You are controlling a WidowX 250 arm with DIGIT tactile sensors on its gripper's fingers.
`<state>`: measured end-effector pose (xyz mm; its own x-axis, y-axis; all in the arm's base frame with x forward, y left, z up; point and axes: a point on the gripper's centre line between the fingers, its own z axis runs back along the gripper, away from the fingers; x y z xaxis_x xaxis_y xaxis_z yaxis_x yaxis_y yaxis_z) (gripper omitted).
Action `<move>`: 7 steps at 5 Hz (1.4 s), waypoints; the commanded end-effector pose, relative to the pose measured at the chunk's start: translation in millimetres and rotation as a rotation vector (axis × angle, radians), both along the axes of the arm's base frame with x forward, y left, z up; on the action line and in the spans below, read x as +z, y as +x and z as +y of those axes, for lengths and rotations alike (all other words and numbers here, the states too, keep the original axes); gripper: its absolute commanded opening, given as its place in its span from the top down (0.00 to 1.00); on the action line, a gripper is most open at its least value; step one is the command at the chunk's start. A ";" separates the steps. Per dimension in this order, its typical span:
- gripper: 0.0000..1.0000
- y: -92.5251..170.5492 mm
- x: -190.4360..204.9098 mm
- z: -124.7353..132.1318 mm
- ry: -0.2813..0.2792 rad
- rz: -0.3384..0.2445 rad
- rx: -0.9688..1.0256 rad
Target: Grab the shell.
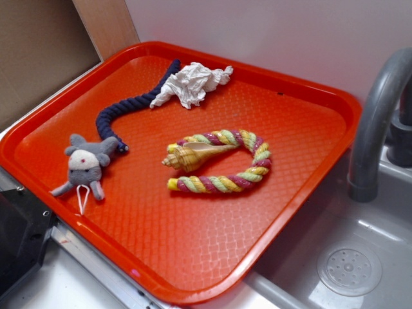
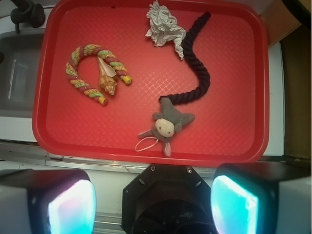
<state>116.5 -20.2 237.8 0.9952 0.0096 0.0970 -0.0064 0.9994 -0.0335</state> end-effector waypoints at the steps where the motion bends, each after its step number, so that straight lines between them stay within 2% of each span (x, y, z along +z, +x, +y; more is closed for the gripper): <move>1: 0.00 0.0 0.0 0.0 0.000 0.000 0.000; 2: 0.00 13.3 -20.0 -4.8 -0.033 -0.027 0.152; 3: 0.00 24.1 -39.0 -11.5 -0.058 -0.073 0.220; 4: 0.00 40.4 -64.3 -18.8 -0.084 -0.142 0.307; 5: 0.00 63.9 -89.9 -30.2 -0.096 -0.161 0.358; 6: 0.00 82.9 -108.4 -40.5 -0.087 -0.151 0.365; 7: 0.00 103.4 -131.6 -45.6 -0.075 -0.100 0.357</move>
<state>209.1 -66.3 93.4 0.9226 0.3605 0.1372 -0.3504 0.9320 -0.0927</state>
